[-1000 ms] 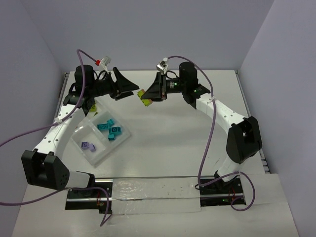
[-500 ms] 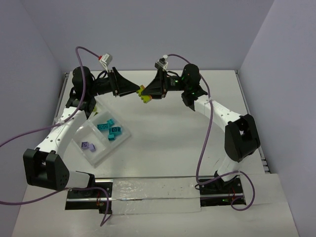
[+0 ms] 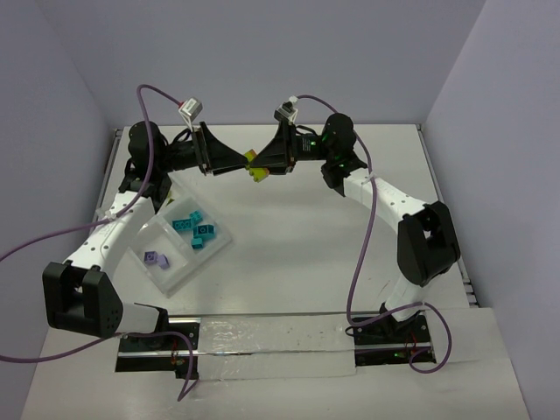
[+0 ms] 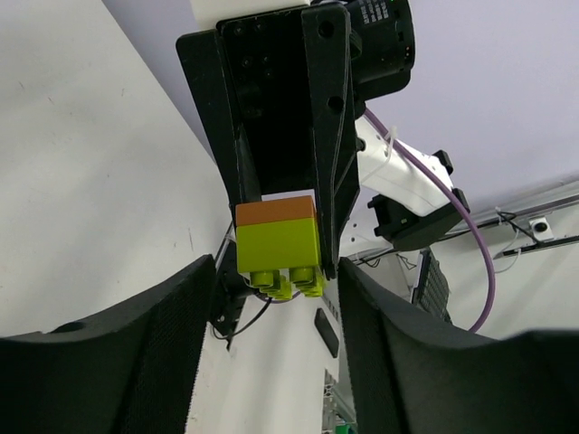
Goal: Sort the legos into containers by color
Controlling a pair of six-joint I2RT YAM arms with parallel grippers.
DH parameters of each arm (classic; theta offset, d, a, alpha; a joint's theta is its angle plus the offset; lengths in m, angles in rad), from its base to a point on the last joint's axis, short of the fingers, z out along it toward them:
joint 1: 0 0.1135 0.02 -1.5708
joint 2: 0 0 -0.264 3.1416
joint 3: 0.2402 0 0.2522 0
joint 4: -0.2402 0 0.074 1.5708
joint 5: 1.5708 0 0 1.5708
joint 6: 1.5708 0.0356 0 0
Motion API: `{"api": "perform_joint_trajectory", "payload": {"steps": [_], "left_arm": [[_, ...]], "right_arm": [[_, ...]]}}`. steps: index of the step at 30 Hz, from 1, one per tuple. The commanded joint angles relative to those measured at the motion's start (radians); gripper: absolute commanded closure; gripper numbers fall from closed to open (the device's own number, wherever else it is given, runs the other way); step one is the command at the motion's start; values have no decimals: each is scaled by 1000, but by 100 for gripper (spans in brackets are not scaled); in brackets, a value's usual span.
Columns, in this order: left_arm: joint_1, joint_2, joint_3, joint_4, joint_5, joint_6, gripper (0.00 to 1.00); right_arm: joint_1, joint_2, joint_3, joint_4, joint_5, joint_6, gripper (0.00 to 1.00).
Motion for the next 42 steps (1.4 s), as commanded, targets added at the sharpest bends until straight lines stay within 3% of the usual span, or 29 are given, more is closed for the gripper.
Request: {"api": "perform_joint_trajectory", "payload": {"steps": [1,3,5,7,8,14,15,21,29,42], "left_arm": [[0,-25,-5,59,27,-15,44],[0,-25,-4,62,28,-19,48],[0,-25,-2,62,30,-21,38],[0,-20,0,62,30,-23,40],[0,-17,1,62,28,-24,44],[0,-4,9,40,19,-19,98],[1,-5,7,41,22,-23,100],[18,-51,-8,-13,0,16,100],[130,-155,-113,-6,-19,-5,100],[191,-170,-99,-53,-54,23,100]], "right_arm": [[11,4,33,28,4,-16,100],[13,4,34,13,6,-28,100],[16,1,40,-9,6,-53,100],[17,1,52,-56,5,-92,100],[19,1,60,-88,6,-115,100],[23,-4,57,-140,11,-156,100],[22,-5,50,-131,13,-151,100],[0,-13,10,-51,35,-87,100],[-23,-24,-83,121,33,38,100],[-29,-15,-83,66,5,9,100]]}}
